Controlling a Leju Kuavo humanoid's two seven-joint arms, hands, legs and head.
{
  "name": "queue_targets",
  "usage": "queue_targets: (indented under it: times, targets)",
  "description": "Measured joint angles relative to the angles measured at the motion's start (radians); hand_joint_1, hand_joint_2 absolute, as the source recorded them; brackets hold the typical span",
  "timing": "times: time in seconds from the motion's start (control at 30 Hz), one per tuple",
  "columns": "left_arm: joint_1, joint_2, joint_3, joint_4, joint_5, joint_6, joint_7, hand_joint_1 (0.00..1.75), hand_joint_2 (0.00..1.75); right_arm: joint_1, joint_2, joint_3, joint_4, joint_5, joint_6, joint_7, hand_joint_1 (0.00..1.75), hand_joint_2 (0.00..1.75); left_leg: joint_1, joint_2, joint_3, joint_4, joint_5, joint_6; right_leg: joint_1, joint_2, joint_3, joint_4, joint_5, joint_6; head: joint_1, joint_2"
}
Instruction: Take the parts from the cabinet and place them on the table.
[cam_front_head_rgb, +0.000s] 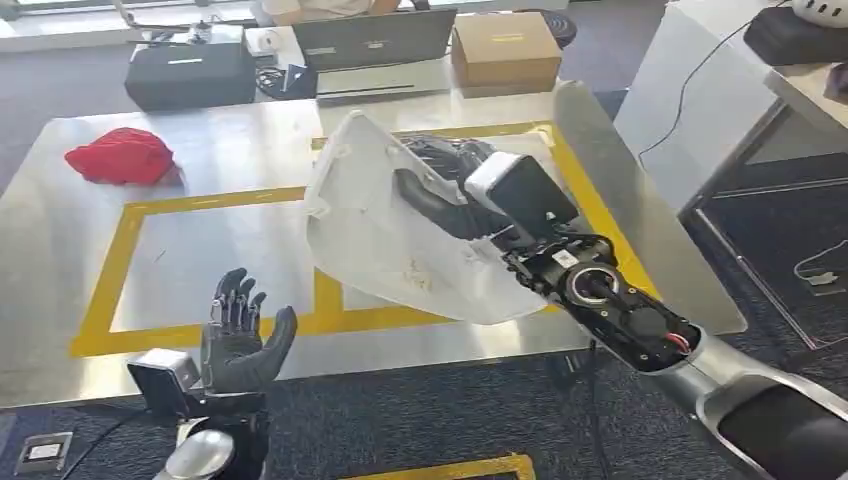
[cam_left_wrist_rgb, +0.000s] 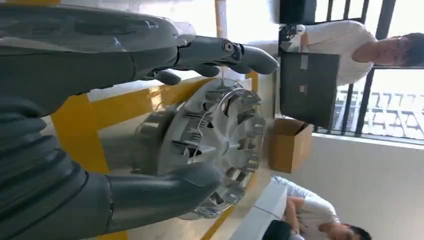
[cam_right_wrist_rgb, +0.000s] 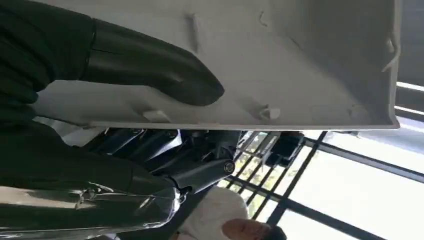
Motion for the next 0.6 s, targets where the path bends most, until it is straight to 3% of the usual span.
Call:
queue_targets:
  times: [0.6]
  targets:
    - [-0.032,-0.026,-0.035,0.068,0.029,-0.028,-0.037,0.00,1.75,-0.196,0.136,0.170,0.308,-0.054,0.029,-0.063,1.75,1.75,-0.001,0.000,0.000,0.001,0.000,0.000,-0.001,-0.001,0.002,-0.004,0.000,0.001,0.002,0.000]
